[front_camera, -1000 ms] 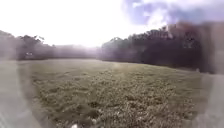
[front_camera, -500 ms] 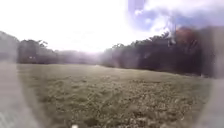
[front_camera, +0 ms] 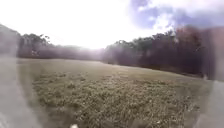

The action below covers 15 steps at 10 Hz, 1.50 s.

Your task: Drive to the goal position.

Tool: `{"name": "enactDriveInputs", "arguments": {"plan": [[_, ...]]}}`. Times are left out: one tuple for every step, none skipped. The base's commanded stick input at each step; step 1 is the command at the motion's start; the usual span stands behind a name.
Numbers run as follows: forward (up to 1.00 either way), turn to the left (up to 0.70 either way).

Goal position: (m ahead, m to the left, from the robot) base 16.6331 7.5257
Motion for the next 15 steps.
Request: {"name": "enactDriveInputs", "arguments": {"plan": [[0.7, 0.14], [0.7, 0.14], [0.7, 0.14], [0.7, 0.14], [0.7, 0.14], [0.7, 0.14], [0.7, 0.14], [0.7, 0.14], [0.7, 0.14], [0.7, 0.14], [0.7, 0.14], [0.7, 0.14], [0.7, 0.14], [0.7, 0.14], [0.7, 0.14]]}}
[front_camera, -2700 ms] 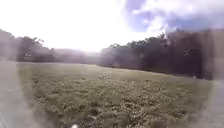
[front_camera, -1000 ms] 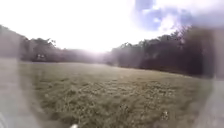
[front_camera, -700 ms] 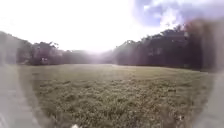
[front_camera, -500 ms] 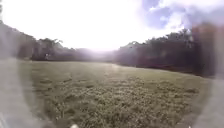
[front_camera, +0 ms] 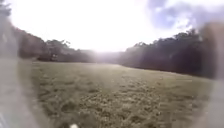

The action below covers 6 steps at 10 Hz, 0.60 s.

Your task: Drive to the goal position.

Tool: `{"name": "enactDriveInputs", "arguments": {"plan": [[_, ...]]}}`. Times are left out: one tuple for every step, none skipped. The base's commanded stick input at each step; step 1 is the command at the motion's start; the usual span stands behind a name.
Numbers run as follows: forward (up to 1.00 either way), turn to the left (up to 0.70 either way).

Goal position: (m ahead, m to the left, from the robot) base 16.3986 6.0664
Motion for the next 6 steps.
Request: {"name": "enactDriveInputs", "arguments": {"plan": [[0.7, 0.14], [0.7, 0.14], [0.7, 0.14], [0.7, 0.14], [0.7, 0.14], [0.7, 0.14]]}}
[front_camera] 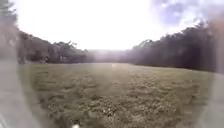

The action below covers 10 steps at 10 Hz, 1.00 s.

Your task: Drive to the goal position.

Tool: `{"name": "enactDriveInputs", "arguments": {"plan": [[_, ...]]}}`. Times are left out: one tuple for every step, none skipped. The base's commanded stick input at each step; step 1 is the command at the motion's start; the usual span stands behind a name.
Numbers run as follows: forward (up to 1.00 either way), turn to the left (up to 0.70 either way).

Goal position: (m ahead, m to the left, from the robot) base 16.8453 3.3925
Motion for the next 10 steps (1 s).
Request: {"name": "enactDriveInputs", "arguments": {"plan": [[0.7, 0.14], [0.7, 0.14], [0.7, 0.14], [0.7, 0.14], [0.7, 0.13], [0.7, 0.09], [0.7, 0.0], [0.7, 0.0], [0.7, 0.0], [0.7, 0.0]]}}
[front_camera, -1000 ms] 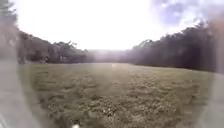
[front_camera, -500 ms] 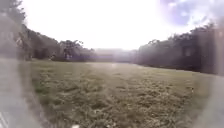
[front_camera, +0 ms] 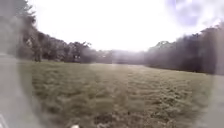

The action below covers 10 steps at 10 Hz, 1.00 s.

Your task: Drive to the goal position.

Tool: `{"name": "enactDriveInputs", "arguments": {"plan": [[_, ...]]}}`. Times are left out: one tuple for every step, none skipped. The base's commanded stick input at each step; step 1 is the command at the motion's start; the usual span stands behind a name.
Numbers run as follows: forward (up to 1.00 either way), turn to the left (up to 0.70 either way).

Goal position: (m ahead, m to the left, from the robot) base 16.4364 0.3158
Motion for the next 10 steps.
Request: {"name": "enactDriveInputs", "arguments": {"plan": [[0.7, 0.0], [0.7, -0.14], [0.7, -0.14], [0.7, -0.14], [0.7, -0.14], [0.7, -0.14], [0.7, -0.14], [0.7, -0.14], [0.7, -0.14], [0.7, -0.14]]}}
